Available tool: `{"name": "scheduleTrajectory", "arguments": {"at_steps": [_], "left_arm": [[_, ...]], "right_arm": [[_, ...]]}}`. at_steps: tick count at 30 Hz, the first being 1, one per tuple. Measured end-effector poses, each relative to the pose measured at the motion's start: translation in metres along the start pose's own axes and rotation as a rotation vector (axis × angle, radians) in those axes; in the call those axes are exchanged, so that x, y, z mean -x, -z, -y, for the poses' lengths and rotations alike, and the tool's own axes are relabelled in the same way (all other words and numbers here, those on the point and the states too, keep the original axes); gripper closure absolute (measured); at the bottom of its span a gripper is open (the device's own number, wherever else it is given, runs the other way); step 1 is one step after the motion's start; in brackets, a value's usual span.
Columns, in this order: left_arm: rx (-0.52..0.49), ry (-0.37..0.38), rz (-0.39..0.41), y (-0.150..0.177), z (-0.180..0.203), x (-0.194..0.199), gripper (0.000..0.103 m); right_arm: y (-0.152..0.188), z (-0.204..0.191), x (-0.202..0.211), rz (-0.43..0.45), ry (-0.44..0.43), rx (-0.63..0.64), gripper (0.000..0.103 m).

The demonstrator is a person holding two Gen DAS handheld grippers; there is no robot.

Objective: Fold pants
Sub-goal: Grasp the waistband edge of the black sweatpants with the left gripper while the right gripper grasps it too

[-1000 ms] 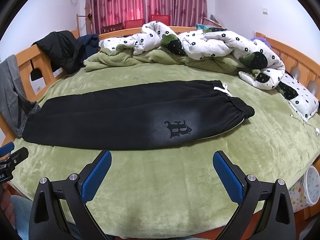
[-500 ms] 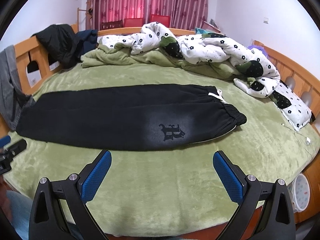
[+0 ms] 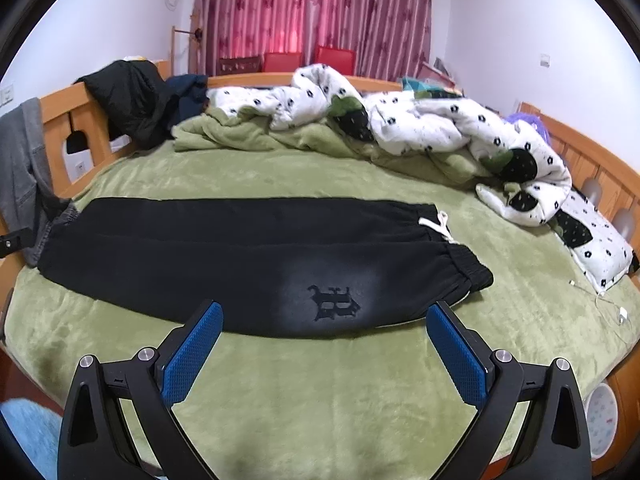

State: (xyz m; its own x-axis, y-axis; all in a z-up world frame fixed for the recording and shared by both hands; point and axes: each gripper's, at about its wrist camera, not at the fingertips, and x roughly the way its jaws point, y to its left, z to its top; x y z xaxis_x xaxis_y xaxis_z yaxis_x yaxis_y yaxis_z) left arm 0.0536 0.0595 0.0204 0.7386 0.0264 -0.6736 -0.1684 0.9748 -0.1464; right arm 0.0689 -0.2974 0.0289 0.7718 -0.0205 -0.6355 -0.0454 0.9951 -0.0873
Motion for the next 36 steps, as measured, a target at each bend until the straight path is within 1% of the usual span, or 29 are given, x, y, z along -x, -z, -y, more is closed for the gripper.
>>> {"name": "scheduleTrajectory", "arguments": {"at_steps": [2,4,5,7,9,10,11,13,15,17,19,22,24,25,26,27,28,29,30,31,32,34,35,36], "left_arm": [[0.029,-0.037,-0.029,0.005,-0.018,-0.024,0.001],[0.049,-0.062,-0.063,0.013,-0.036,-0.047,0.001],[0.059,-0.072,-0.076,0.016,-0.044,-0.056,0.002],[0.095,-0.088,-0.104,0.023,-0.059,-0.073,0.004],[0.143,-0.071,-0.126,0.031,-0.075,-0.09,0.004],[0.167,-0.059,-0.132,0.034,-0.082,-0.097,0.004],[0.196,-0.047,-0.142,0.039,-0.09,-0.106,0.006],[0.243,-0.034,-0.147,0.048,-0.103,-0.119,0.012],[0.284,-0.03,-0.147,0.054,-0.112,-0.129,0.014],[0.35,0.006,-0.157,0.064,-0.124,-0.139,0.017],[0.407,0.036,-0.154,0.07,-0.132,-0.146,0.017],[0.42,0.045,-0.118,0.069,-0.136,-0.152,0.017],[0.422,0.034,-0.112,0.064,-0.136,-0.159,0.018],[0.424,0.024,-0.108,0.062,-0.137,-0.163,0.023],[0.425,0.012,-0.109,0.059,-0.137,-0.166,0.031],[0.424,-0.006,-0.113,0.056,-0.138,-0.169,0.034],[0.425,-0.012,-0.119,0.053,-0.138,-0.171,0.041],[0.422,-0.016,-0.133,0.05,-0.139,-0.174,0.054],[0.404,-0.038,-0.155,0.044,-0.139,-0.177,0.063],[0.39,-0.063,-0.161,0.039,-0.14,-0.178,0.081],[0.394,-0.054,-0.15,0.036,-0.144,-0.175,0.09],[0.418,-0.008,-0.124,0.027,-0.149,-0.169,0.091],[0.421,0.021,-0.099,0.017,-0.15,-0.163,0.091],[0.411,0.031,-0.08,0.01,-0.149,-0.159,0.091]], "right_arm": [[0.002,0.011,-0.016,0.005,-0.008,-0.03,0.003],[0.007,0.023,-0.037,-0.008,-0.005,-0.059,0.003],[0.01,0.032,-0.051,-0.029,0.016,-0.076,0.003],[0.016,0.044,-0.072,-0.082,0.004,-0.109,0.005],[0.026,0.059,-0.097,-0.144,-0.018,-0.149,0.01],[0.031,0.063,-0.106,-0.161,-0.016,-0.163,0.017],[0.037,0.069,-0.116,-0.179,-0.013,-0.18,0.023],[0.05,0.08,-0.133,-0.211,-0.024,-0.23,0.029],[0.062,0.089,-0.149,-0.239,-0.057,-0.293,0.031],[0.07,0.095,-0.159,-0.244,-0.084,-0.342,0.035],[0.076,0.1,-0.165,-0.231,-0.118,-0.393,0.035],[0.078,0.104,-0.18,-0.227,-0.203,-0.464,0.035],[0.077,0.105,-0.194,-0.24,-0.244,-0.492,0.035],[0.077,0.105,-0.2,-0.245,-0.258,-0.498,0.035],[0.076,0.105,-0.206,-0.246,-0.259,-0.505,0.035],[0.074,0.105,-0.21,-0.236,-0.255,-0.508,0.035],[0.07,0.104,-0.211,-0.227,-0.254,-0.506,0.036],[0.065,0.103,-0.214,-0.221,-0.243,-0.497,0.047],[0.062,0.102,-0.216,-0.227,-0.228,-0.482,0.056],[0.056,0.102,-0.221,-0.228,-0.223,-0.471,0.072],[0.05,0.101,-0.222,-0.227,-0.217,-0.457,0.079],[0.037,0.098,-0.216,-0.198,-0.204,-0.419,0.083],[0.028,0.096,-0.21,-0.165,-0.203,-0.39,0.085],[0.017,0.092,-0.202,-0.124,-0.204,-0.352,0.085]]}}
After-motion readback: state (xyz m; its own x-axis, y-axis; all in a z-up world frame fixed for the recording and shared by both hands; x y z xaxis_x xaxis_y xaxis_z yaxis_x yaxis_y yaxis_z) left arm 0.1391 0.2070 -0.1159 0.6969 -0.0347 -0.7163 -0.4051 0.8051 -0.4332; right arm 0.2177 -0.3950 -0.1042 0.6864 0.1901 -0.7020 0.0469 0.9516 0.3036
